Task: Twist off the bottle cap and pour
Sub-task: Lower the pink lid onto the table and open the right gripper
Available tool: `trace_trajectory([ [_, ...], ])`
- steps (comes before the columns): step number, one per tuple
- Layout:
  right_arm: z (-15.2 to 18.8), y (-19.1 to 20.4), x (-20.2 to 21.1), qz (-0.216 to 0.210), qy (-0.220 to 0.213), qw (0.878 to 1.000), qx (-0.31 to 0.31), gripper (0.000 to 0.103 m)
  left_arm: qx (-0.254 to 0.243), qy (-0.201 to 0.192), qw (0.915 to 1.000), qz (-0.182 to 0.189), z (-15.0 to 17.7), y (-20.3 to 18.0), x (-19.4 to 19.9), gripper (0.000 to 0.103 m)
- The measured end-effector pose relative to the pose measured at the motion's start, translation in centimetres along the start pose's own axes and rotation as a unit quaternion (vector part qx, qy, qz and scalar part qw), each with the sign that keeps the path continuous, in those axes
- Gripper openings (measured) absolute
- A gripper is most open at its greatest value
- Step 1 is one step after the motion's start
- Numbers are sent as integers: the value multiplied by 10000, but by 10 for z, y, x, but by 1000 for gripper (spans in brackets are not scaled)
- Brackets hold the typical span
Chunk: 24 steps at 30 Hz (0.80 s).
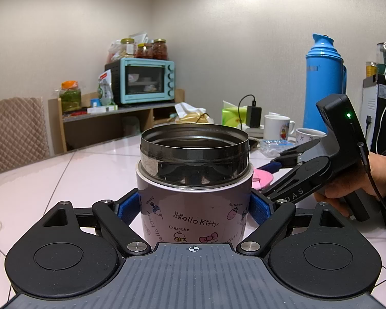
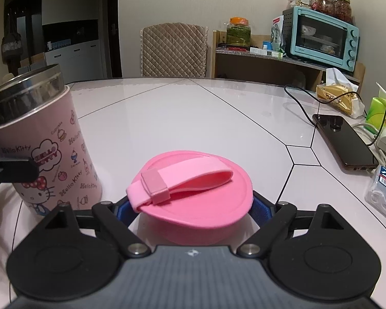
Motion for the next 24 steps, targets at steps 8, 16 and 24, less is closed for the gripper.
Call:
trace_trajectory([
  [8,1,0,-1,6,67,9999,79,99,1,0,10000,0,0,0,0,90],
  [16,4,-2,4,-35,35,10000,5,102,-3,0,10000,-2,0,0,0,90],
  [24,7,-4,14,-118,-47,9999,-43,103,2,-1,10000,0,0,0,0,90],
])
Point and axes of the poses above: each gripper's, at about its wrist camera, not at the fingertips, and x roughly against the way its jaws point, y to its left, z to its underside, the point moved 9 cm from there along -x, roughly the way its jaws point
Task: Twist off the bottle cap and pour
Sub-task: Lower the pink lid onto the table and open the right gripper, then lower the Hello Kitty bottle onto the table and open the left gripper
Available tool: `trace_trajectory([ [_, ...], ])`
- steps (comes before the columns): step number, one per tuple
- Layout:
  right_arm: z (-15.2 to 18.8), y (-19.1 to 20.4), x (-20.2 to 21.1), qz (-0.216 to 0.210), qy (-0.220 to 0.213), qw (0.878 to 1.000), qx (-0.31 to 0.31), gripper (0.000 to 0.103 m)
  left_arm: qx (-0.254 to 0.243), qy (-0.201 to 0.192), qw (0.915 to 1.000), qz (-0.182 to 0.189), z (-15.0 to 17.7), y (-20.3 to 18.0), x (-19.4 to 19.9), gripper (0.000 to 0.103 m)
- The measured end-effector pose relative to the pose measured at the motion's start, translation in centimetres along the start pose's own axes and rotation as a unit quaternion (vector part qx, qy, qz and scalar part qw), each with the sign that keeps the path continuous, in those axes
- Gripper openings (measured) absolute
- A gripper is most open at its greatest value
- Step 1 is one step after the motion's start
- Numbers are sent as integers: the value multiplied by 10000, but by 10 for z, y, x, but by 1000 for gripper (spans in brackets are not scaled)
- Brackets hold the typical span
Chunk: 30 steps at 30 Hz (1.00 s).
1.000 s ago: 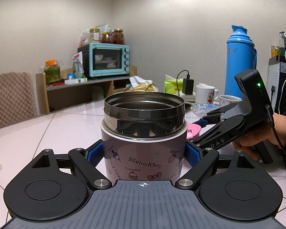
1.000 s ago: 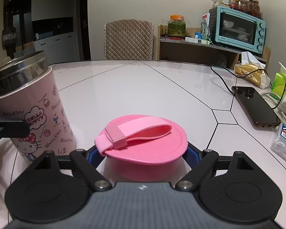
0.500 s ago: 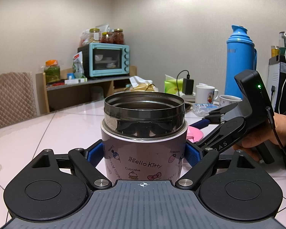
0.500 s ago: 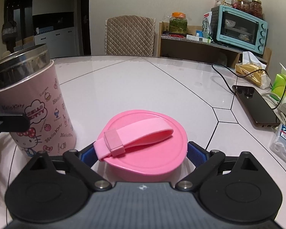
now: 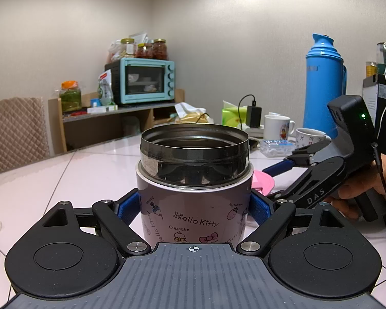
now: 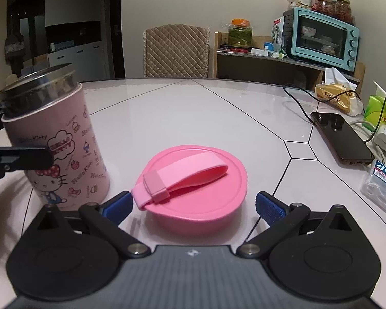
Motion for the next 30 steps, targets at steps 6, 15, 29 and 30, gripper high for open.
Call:
trace_trajectory([
  [6,1,-5,9,-42,-92,9999,-95,103,4,1,10000,2,0,0,0,90],
  [15,3,-7,23,-125,-222,9995,-190,103,4,1,10000,1,0,0,0,90],
  [29,4,-4,42,-152,-414,9986,-291,103,-50,10,9999,-91,1,1,-2,93],
  [30,3,-5,43,-151,-422,9986,-293,103,-50,10,9999,-110,1,1,-2,93],
])
Point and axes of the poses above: each gripper's, at about its wrist camera, not at the fingertips, and x roughly against the way its jaws point, y to its left, z to its underside, the point moved 9 cm from there along -x, roughly the way its jaws point
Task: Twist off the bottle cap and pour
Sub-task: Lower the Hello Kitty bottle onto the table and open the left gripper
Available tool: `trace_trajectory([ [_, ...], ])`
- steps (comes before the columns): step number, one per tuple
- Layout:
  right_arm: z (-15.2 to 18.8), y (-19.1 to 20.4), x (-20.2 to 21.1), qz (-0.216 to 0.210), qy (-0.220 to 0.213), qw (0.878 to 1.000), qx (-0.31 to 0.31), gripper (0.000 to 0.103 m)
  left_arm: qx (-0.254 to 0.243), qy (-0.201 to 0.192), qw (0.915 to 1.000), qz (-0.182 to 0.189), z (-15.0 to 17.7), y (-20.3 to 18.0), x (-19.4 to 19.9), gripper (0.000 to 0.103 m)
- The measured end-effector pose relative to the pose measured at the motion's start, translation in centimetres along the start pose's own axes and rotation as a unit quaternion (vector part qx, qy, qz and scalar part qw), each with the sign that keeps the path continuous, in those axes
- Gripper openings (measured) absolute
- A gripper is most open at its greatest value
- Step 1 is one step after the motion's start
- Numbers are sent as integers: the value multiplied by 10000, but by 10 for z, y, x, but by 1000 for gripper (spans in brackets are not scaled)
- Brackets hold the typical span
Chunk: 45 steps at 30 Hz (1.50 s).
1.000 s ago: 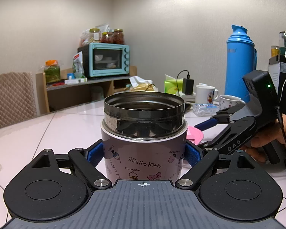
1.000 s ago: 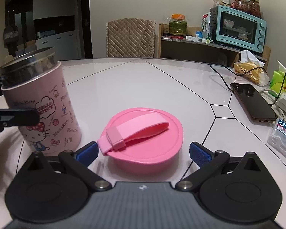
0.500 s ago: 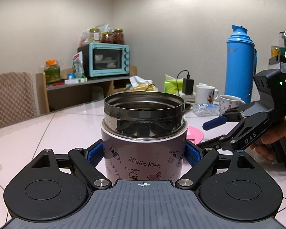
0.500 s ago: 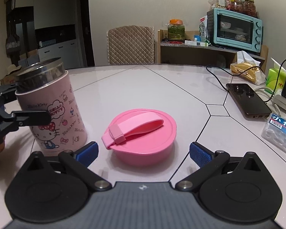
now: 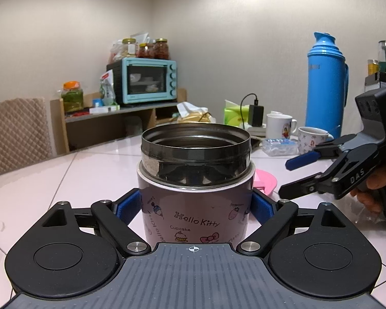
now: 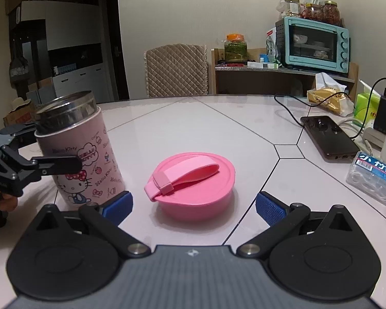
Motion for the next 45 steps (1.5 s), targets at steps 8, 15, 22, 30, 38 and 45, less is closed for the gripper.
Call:
trace_trajectory([
  [8,-3,0,9,-9,-97,10000,-19,103,-30,87,9999,-108,3,-1,0,94],
  [15,-4,-1,14,-77,-177,9998,-65,103,2,171,9997,-190,7,-4,6,95],
  [22,-6,0,22,-159,-274,9995,-80,103,25,270,9986,-461,13,-11,19,96],
  [30,-11,-1,32,-284,-457,9985,-137,103,206,364,9923,-1162,17,-23,46,100],
  [38,-16,-4,43,-397,-639,9970,-202,103,466,437,9772,-2025,15,-41,65,103],
  [45,-14,-11,51,-495,-704,9958,-303,103,699,385,9597,-2696,9,-63,76,103],
])
Point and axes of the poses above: each gripper's, at about its wrist camera, not at the fingertips, and x roughly against the way its jaws point, y to its left, z to its underside, the point moved 9 cm from there along -x, roughly the way its jaws point
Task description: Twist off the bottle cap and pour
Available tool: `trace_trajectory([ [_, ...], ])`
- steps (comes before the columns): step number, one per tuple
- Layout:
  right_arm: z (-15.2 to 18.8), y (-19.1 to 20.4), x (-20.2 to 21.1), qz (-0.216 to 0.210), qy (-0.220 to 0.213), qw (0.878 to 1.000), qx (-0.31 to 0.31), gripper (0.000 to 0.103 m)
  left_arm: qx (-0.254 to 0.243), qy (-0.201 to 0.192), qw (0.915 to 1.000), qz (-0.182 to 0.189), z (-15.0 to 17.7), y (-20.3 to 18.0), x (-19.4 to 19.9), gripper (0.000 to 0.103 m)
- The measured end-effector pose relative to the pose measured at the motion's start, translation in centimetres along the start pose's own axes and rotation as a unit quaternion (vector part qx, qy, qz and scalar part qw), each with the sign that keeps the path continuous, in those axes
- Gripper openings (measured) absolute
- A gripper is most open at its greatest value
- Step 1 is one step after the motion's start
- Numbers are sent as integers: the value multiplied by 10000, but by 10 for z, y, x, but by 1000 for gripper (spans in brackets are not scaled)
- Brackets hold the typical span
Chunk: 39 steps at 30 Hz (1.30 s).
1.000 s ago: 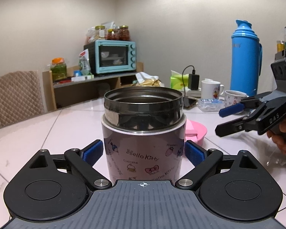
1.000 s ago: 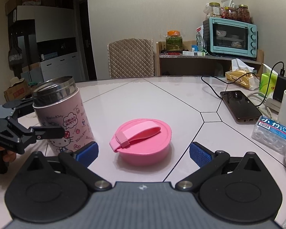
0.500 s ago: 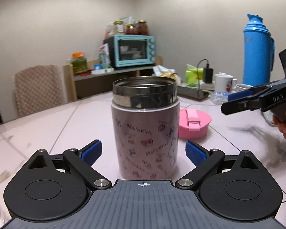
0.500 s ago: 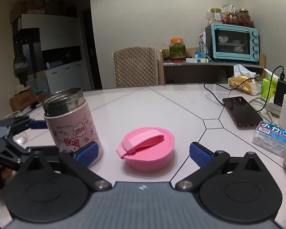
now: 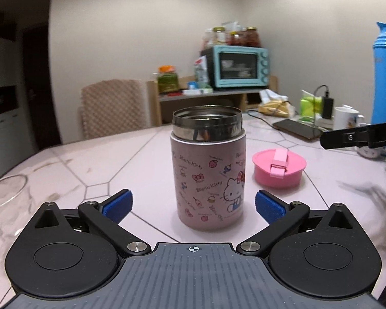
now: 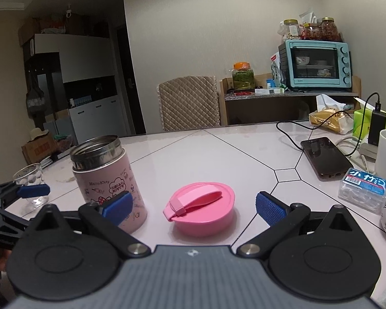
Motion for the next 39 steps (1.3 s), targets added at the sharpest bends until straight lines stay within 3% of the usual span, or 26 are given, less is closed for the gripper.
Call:
trace_trajectory([
  [29,4,-4,35,-276,-51,9996,104,103,612,292,9932,-944,5,-35,35,103],
  [39,9,-7,48,-322,1,9993,188,103,688,348,9914,-1055,9,-49,49,103],
])
Point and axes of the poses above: each gripper's, at about its wrist camera, not at the fingertips, and x roughly against the way its jaws point, y to its left, z to its underside, the point moved 9 cm from there along -x, roughly the way its jaws point
